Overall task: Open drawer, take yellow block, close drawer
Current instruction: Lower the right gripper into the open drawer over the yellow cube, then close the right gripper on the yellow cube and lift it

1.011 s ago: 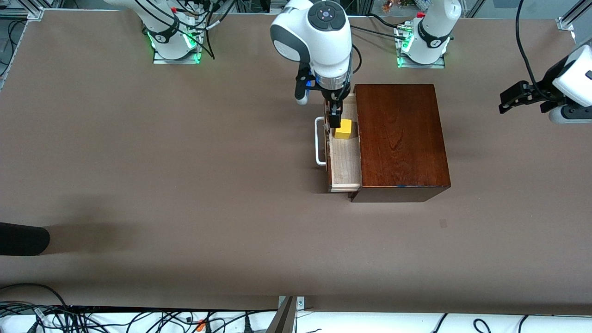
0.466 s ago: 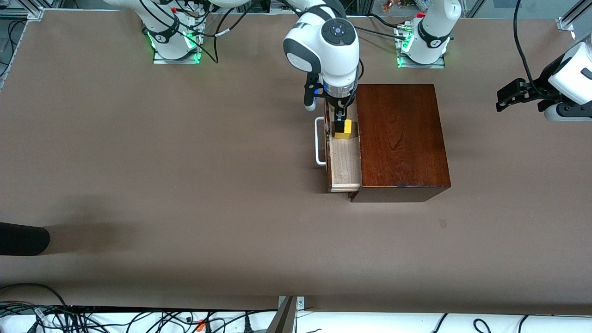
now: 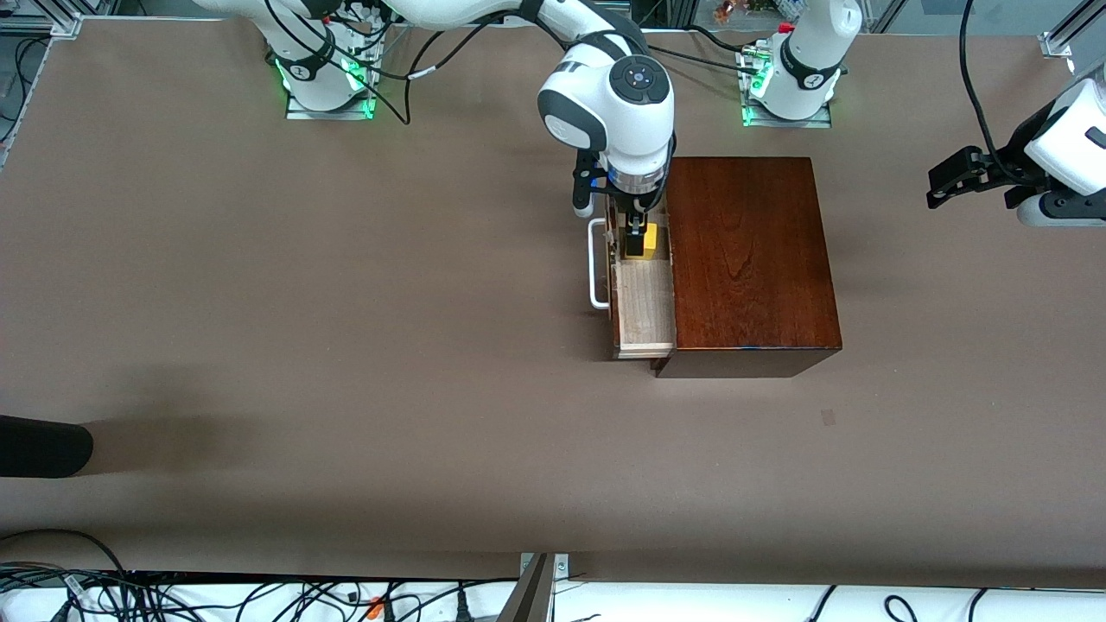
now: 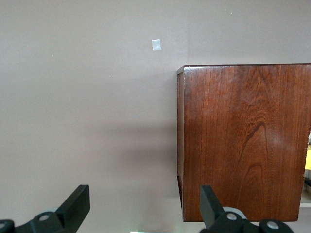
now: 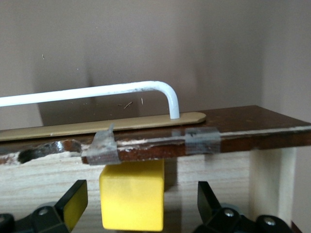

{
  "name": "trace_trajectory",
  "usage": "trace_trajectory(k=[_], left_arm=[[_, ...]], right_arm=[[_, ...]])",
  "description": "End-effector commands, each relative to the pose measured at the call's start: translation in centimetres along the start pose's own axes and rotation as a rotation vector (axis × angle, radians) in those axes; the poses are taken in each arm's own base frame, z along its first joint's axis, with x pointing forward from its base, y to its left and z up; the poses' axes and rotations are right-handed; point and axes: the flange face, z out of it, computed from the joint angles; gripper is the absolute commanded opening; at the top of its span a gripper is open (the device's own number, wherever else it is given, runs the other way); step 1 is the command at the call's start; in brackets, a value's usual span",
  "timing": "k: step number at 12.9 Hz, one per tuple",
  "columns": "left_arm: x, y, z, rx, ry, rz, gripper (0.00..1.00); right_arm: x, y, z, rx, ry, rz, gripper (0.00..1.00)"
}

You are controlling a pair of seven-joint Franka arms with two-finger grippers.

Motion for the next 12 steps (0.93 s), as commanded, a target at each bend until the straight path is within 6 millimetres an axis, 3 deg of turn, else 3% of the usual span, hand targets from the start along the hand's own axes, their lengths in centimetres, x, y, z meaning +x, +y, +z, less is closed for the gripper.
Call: trace_trajectory(k=[1, 2, 3, 5, 7, 11, 12], left_arm=[[0.0, 0.0, -0.8, 0.022, 0.001, 0.015, 1.0], [-0.1, -0.1, -0.8, 0.02, 0.0, 0.014, 1.0], [-0.1, -0.2, -0.8, 0.02, -0.002, 0.015, 1.0], [-0.2, -0.1, -0.8, 0.019, -0.005, 0.015, 1.0], [-0.2, -0.1, -0.8, 0.019, -0.005, 0.017, 1.0], [-0.2, -0.1, -0.8, 0.017, -0.005, 0.017, 1.0], [-0.2, -0.1, -0.8, 0.017, -0.005, 0.017, 1.0]], right_arm=[[-0.6, 0.1, 1.0, 0.026, 0.0, 0.008, 1.0], [-0.5, 0.0, 1.2, 0.025, 0.001, 0.01, 0.98], [-0.6, 0.1, 1.4, 0.025, 0.001, 0.009, 0.82], [-0.8, 0.4, 1.9, 0.04, 0.004, -0.008, 0.33], [-0.9, 0.4, 1.4, 0.044, -0.001, -0.006, 0.0], [-0.8, 0.7, -0.6, 0.026, 0.02, 0.005, 0.0], [-1.0, 0.7, -2.6, 0.026, 0.012, 0.008, 0.0]])
